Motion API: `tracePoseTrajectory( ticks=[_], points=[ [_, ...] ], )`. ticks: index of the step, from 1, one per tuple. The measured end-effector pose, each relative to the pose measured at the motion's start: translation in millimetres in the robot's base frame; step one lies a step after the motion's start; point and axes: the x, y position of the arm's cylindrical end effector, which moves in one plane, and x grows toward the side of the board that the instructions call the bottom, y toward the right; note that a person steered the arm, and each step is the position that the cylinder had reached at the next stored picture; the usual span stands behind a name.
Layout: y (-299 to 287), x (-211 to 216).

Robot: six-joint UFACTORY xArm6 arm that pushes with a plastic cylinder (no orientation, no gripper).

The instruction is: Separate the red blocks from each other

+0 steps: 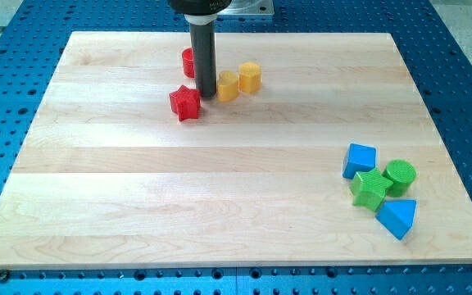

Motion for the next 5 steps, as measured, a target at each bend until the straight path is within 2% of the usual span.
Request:
tracePoseTrajectory(
  ticks=[1,2,3,4,5],
  points=[
    [-14,5],
    [-25,89],
    [-16,138],
    [-26,77],
    [-85,90]
  ],
)
